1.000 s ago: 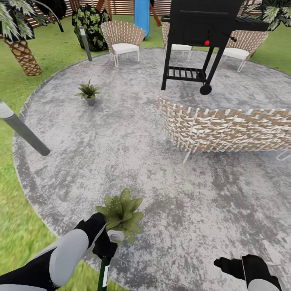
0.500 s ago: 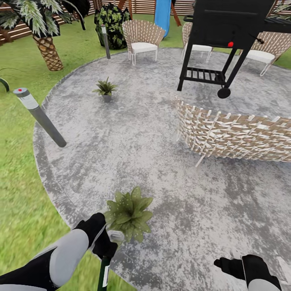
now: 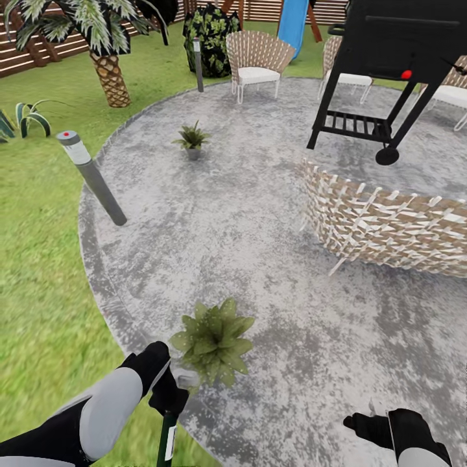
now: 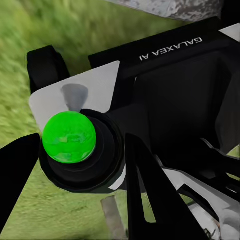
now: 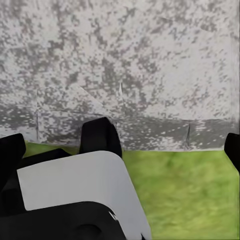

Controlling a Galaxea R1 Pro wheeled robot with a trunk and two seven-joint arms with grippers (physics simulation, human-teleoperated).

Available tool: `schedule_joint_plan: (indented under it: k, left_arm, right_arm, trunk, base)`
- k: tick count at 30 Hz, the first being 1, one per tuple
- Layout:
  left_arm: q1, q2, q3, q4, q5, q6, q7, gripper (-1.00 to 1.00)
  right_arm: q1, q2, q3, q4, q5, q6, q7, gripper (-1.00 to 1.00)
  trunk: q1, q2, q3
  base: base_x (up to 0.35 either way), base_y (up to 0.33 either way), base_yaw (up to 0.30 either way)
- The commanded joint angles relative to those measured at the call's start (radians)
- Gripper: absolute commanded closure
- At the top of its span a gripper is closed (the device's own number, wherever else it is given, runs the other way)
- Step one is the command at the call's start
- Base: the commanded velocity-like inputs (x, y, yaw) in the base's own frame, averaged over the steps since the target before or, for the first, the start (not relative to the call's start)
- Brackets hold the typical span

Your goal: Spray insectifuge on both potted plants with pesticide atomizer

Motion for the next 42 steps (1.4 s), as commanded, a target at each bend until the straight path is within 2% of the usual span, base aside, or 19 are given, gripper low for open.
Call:
schedule_joint_plan:
  k: [1,8,19,35,40,42]
  left_arm:
    - [0.000,-0.001,0.005,-0.003,-0.010,0.005,-0.008,1.00]
    - [0.000,-0.001,0.005,-0.005,-0.010,0.005,-0.008,1.00]
    - [0.000,-0.001,0.005,-0.006,-0.010,0.005,-0.007,1.00]
    - [0.000,-0.002,0.002,-0.007,-0.010,0.005,-0.008,1.00]
    - [0.000,-0.002,0.002,-0.008,-0.010,0.005,-0.008,1.00]
    - [0.000,-0.003,0.002,-0.007,0.003,0.005,-0.008,1.00]
  right_arm:
    - [-0.001,0.000,-0.005,-0.001,0.011,0.000,0.009,-1.00]
    - [-0.001,0.000,-0.005,-0.001,0.011,0.000,0.010,-1.00]
    - [-0.001,0.001,-0.005,0.000,0.011,0.000,0.009,-1.00]
    - [-0.001,0.001,-0.005,0.002,0.011,0.000,0.008,-1.00]
    - [-0.001,0.001,-0.005,0.002,0.011,0.000,0.008,-1.00]
    - [-0.001,0.001,-0.005,0.002,0.011,0.000,0.008,-1.00]
  trunk:
    - [0.000,0.000,-0.001]
    - [0.000,0.000,-0.002]
    - [0.000,0.000,-0.008]
    - [0.000,0.000,-0.018]
    - [0.000,0.000,-0.020]
    - [0.000,0.000,-0.020]
  base:
    - [0.000,-0.320,0.041]
    - [0.000,-0.326,0.034]
    - [0.000,-0.285,0.230]
    - [0.000,-0.012,0.245]
    - [0.156,-0.150,0.120]
    - [0.240,-0.224,0.013]
